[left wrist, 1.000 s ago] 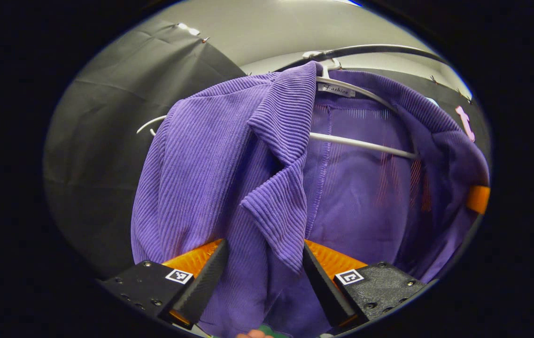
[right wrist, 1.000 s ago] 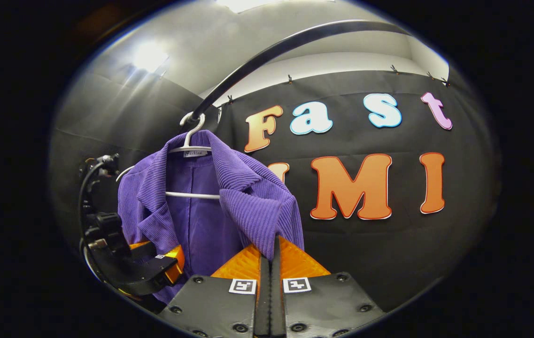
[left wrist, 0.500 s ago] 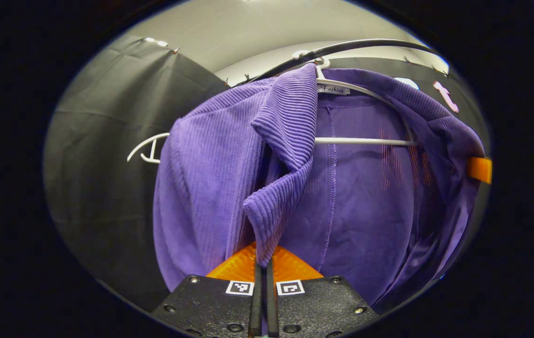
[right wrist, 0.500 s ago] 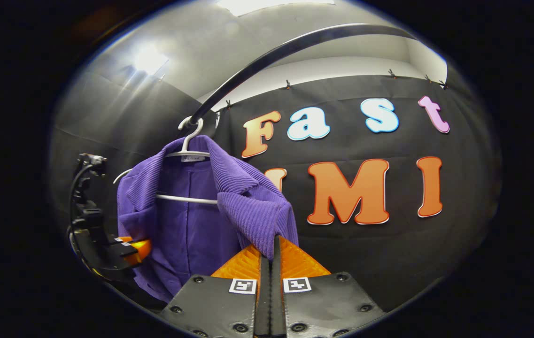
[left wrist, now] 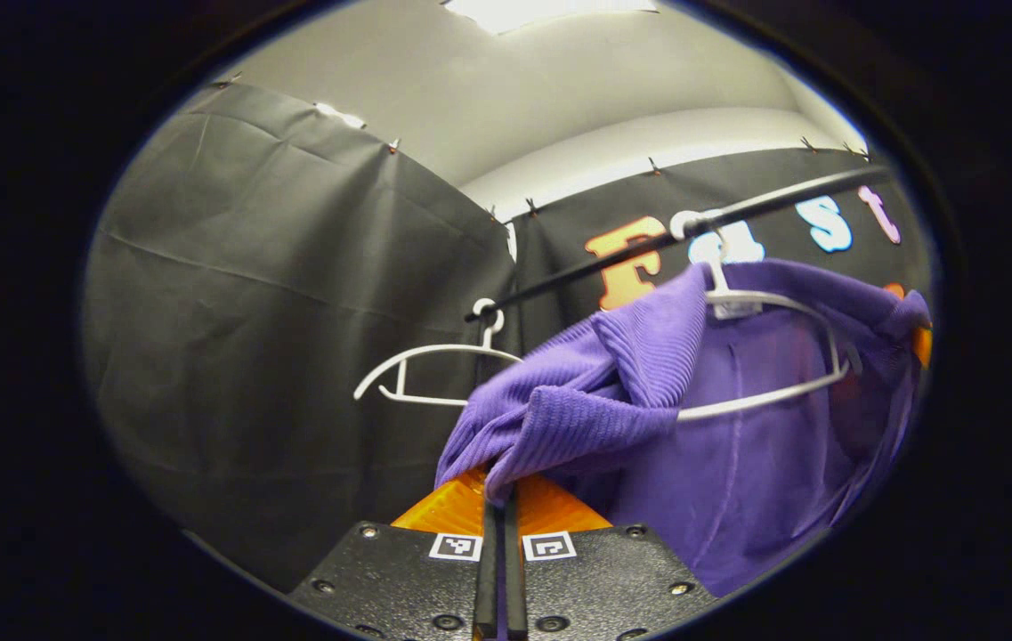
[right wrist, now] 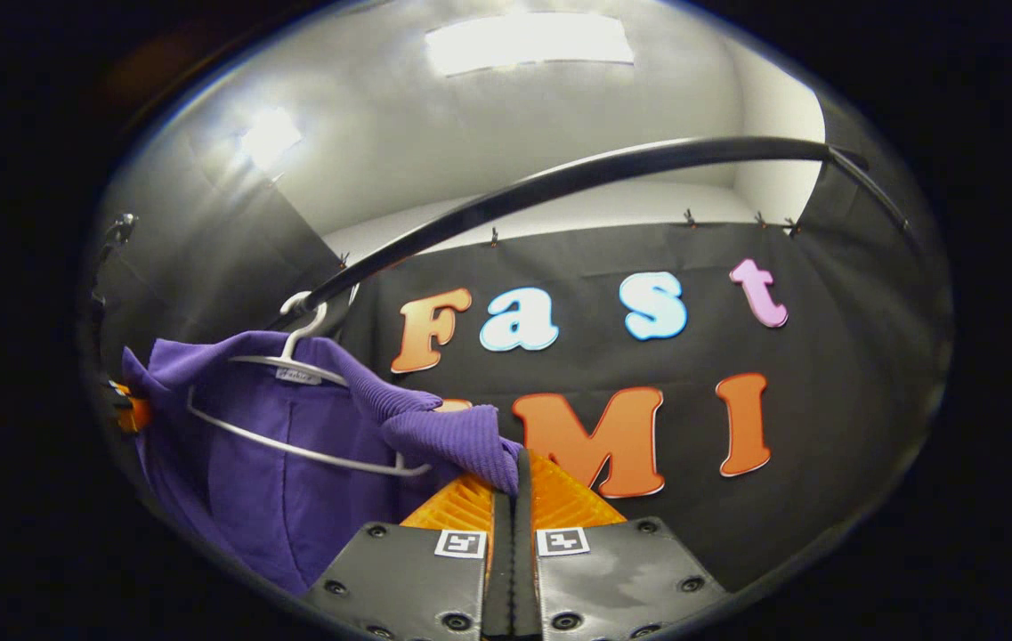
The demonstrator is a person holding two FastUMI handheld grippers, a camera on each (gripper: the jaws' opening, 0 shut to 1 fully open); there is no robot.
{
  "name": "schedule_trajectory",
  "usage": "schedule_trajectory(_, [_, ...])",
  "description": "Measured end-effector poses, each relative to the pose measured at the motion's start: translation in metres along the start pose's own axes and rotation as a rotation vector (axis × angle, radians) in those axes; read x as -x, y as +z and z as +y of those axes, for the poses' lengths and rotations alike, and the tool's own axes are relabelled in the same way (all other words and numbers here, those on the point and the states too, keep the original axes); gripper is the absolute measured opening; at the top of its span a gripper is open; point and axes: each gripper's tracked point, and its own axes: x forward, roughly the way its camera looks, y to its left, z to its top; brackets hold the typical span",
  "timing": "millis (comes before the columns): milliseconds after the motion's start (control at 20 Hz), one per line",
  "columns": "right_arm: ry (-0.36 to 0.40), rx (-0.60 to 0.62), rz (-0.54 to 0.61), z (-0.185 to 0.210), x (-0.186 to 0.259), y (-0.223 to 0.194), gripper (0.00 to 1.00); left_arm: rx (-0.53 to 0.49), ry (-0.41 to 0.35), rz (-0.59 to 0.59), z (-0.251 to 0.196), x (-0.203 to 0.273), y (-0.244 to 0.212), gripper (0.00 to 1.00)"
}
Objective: Grasp the clothes on the hanger with both hands and then place them into the laundry hamper below.
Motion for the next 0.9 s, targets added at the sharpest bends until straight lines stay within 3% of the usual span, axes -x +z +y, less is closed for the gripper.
schedule_trajectory(300, [-0.075, -0.045, -0.052, -0.010, -0.022, 0.019, 0.08, 0.041, 0.050, -0.109, 0.040, -0.024, 0.059, 0.04])
schedule_trajectory(650, [-0.084, -0.088, -0.079, -0.006, -0.042, 0.031, 0.07, 0.089, 0.015, -0.069, 0.047, -0.077, 0.045, 0.01])
schedule_trajectory(800, [-0.080, -0.082, -0.076, -0.006, -0.040, 0.030, 0.03, 0.072, -0.009, -0.009, 0.042, -0.096, 0.018, 0.04])
schedule_trajectory(900, [-0.069, -0.088, -0.069, -0.004, -0.036, 0.030, 0.07, 0.102, -0.022, 0.038, 0.037, -0.109, -0.004, 0.04])
